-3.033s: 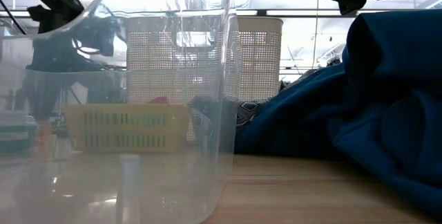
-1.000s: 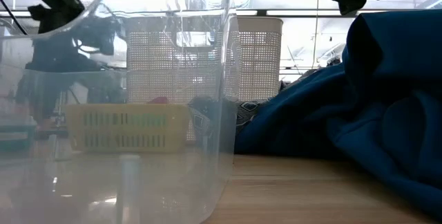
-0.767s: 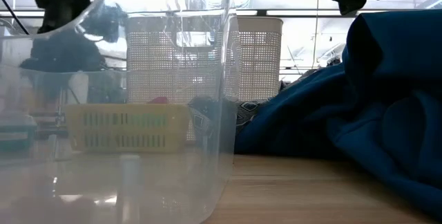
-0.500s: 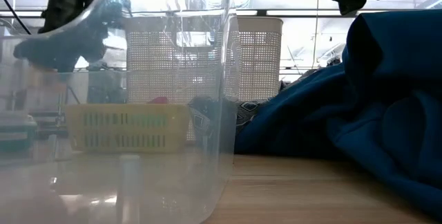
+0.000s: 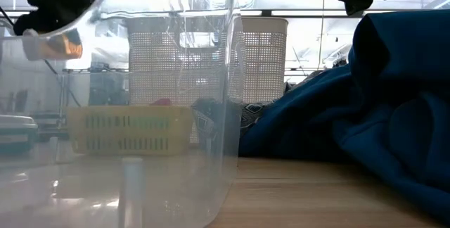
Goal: Pick & Place Medicine items
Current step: Put the top orange medicine bottle into the transparent bin
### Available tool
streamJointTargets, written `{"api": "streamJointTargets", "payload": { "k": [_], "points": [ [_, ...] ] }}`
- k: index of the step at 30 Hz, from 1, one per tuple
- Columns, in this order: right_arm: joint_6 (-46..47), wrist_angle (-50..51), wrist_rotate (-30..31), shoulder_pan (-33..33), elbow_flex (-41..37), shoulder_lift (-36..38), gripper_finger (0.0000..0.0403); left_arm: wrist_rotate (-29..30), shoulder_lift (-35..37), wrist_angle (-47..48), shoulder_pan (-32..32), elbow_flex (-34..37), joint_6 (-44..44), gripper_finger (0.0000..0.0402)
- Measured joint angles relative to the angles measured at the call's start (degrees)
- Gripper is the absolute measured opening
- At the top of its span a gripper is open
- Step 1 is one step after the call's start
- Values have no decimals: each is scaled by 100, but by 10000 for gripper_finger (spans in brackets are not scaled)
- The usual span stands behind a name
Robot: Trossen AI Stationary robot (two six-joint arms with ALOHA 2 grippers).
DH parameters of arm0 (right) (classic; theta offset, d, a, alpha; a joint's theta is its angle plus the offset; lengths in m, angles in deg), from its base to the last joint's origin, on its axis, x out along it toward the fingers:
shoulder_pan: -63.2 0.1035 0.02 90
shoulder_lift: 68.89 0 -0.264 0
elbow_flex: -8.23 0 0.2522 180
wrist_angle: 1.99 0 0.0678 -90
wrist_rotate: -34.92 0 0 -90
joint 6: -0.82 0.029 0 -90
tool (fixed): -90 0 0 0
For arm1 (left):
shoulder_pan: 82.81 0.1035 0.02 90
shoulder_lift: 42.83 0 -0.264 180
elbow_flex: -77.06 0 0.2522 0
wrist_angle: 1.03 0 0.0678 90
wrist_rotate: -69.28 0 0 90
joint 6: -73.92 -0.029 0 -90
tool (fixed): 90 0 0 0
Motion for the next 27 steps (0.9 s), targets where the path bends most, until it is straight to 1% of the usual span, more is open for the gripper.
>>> {"api": "streamJointTargets", "payload": {
  "k": [4,9,13,18,24,27],
  "points": [
    [-2,1,-2,-2,0,-1,178,506,95,-463,-986,7,591,191],
    [0,0,-1,0,0,-1,180,1054,-46,-813,-2141,9,1222,191],
    [0,-1,-2,0,0,1,179,1400,-227,-887,-2808,9,1819,191],
    [0,-1,-1,-1,0,-1,179,1460,-559,-1139,-3210,11,2184,191],
    [0,-1,-2,-2,0,-1,178,1413,-1101,-1714,-3397,3,2352,191],
    [0,1,0,-1,0,-1,178,1366,-1420,-1755,-3451,-205,2351,191]
  ]
}}
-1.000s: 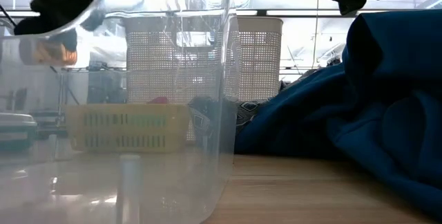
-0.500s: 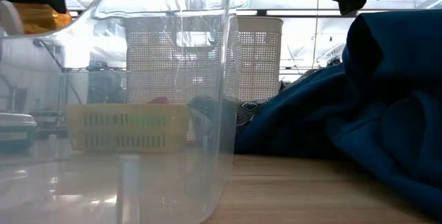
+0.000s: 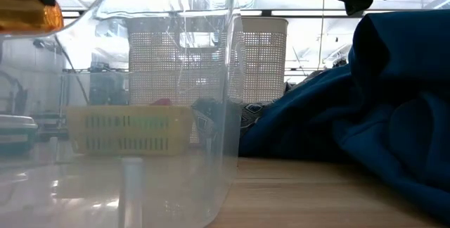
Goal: Pick & Place Medicine items
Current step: Put the top orange medicine bottle into the transparent bin
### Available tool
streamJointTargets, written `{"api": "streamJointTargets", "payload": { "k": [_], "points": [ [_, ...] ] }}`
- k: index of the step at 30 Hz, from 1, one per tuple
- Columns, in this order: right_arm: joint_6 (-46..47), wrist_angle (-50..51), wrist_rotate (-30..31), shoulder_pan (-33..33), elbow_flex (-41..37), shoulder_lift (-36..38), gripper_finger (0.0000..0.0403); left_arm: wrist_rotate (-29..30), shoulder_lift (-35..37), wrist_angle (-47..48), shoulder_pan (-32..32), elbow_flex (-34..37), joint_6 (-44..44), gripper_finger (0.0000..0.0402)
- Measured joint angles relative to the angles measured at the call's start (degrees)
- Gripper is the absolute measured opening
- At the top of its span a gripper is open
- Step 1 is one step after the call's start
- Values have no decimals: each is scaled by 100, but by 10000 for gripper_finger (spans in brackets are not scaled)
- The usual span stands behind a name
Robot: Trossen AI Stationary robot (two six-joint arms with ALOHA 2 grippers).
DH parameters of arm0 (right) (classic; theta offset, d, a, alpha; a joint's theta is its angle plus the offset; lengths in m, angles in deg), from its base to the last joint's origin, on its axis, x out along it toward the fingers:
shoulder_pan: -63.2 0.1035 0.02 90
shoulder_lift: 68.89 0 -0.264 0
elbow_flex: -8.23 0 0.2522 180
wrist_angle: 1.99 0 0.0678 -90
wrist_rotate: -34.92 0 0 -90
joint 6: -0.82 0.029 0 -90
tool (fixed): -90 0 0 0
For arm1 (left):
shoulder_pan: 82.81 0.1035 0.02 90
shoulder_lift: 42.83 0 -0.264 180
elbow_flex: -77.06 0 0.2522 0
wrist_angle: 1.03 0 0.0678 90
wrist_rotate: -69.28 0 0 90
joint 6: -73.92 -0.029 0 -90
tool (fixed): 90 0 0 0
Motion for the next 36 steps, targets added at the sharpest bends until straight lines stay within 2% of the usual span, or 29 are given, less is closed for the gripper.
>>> {"api": "streamJointTargets", "payload": {
  "k": [15,22,36],
  "points": [
    [-2,-1,-1,1,0,0,180,-104,-1627,24,-30,-1615,-1540,191],
    [-2,-1,0,1,0,2,178,-572,-2040,-112,-46,-1729,-1864,192],
    [-1,-1,-1,1,0,0,180,-594,-2608,-902,-65,-1710,-2913,193]
  ]
}}
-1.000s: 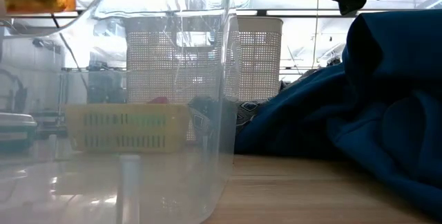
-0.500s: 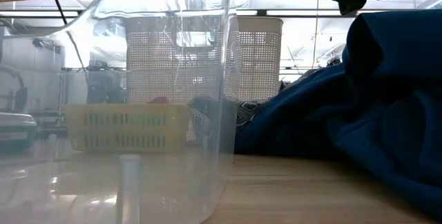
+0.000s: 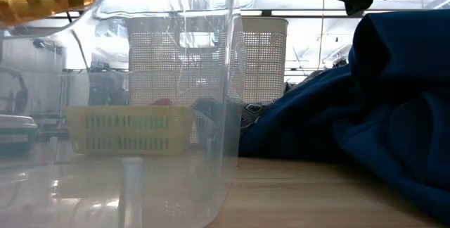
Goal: Pick & Place Medicine items
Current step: Put the top orange medicine bottle into the transparent bin
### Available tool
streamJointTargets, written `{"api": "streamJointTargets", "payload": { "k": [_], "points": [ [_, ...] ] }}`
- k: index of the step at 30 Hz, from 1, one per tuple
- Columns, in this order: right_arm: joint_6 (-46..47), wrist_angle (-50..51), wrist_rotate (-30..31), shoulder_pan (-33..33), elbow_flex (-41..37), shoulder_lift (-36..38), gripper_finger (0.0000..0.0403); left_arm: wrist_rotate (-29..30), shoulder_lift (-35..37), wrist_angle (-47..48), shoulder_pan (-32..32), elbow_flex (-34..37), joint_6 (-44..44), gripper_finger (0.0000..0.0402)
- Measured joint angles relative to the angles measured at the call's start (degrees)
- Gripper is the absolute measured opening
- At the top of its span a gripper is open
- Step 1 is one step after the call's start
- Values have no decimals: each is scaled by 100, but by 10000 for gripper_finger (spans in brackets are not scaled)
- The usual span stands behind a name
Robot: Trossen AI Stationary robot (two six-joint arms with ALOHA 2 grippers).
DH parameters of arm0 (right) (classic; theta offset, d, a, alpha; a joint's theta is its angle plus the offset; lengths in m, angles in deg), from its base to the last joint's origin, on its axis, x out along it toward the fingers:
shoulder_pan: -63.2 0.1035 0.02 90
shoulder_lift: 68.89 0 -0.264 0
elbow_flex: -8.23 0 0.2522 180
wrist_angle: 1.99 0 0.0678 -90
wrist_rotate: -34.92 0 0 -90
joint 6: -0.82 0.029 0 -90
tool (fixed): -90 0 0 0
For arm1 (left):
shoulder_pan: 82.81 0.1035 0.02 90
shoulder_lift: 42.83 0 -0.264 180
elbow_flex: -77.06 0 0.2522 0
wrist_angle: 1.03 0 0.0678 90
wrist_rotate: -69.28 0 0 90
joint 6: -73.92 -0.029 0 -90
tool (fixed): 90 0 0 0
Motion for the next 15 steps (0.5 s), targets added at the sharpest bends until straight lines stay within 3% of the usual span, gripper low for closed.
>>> {"api": "streamJointTargets", "payload": {
  "k": [15],
  "points": [
    [1,2,1,-2,0,0,178,58,-660,-348,0,7,-1184,193]
  ]
}}
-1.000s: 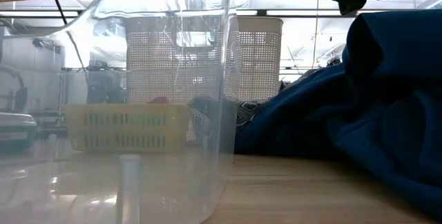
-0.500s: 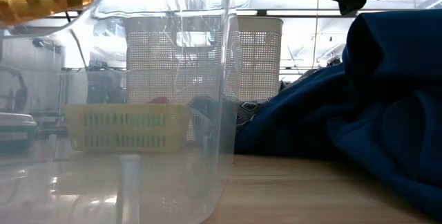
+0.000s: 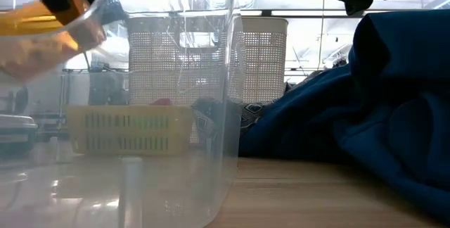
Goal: Pick & Place Medicine items
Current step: Put the top orange medicine bottle into the transparent bin, then put the orange medicine bottle into the transparent bin
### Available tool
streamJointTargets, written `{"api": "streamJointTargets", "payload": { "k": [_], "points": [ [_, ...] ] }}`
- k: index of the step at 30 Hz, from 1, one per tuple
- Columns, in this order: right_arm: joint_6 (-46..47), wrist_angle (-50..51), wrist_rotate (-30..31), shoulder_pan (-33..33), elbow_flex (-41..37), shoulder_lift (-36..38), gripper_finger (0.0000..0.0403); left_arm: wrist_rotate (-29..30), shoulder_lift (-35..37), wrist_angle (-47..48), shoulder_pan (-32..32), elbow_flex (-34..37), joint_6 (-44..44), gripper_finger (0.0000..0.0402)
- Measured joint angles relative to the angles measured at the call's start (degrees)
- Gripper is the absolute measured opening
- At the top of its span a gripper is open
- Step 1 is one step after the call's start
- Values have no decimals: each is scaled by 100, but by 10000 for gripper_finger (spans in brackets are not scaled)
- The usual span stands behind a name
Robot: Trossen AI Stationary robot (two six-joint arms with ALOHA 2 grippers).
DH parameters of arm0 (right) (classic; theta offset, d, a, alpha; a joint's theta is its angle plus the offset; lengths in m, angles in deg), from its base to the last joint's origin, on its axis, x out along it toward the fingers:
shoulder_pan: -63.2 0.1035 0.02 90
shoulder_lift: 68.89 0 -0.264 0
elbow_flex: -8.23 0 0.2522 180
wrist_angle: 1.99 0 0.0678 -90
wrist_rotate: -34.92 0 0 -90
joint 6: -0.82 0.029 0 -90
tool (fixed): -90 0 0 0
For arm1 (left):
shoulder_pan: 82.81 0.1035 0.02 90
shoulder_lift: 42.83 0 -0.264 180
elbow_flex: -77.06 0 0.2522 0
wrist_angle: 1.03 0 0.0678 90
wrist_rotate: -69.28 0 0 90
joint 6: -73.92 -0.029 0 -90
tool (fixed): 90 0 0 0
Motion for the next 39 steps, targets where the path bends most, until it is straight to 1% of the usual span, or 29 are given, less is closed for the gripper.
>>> {"api": "streamJointTargets", "payload": {
  "k": [13,18,21,25,35,39],
  "points": [
    [0,-1,-1,0,0,0,178,25,-721,-15,-15,42,-285,194],
    [0,-2,-2,0,0,0,180,52,-849,-28,-17,42,-367,194],
    [0,-2,-2,0,0,0,178,206,-860,-30,-17,70,-370,197],
    [0,0,-2,2,0,0,179,305,-858,-26,-17,81,-328,208],
    [0,-1,-2,1,0,2,178,331,-858,-18,-17,81,-259,250],
    [0,0,0,0,0,0,180,331,-858,-19,-17,81,-259,257]
  ]
}}
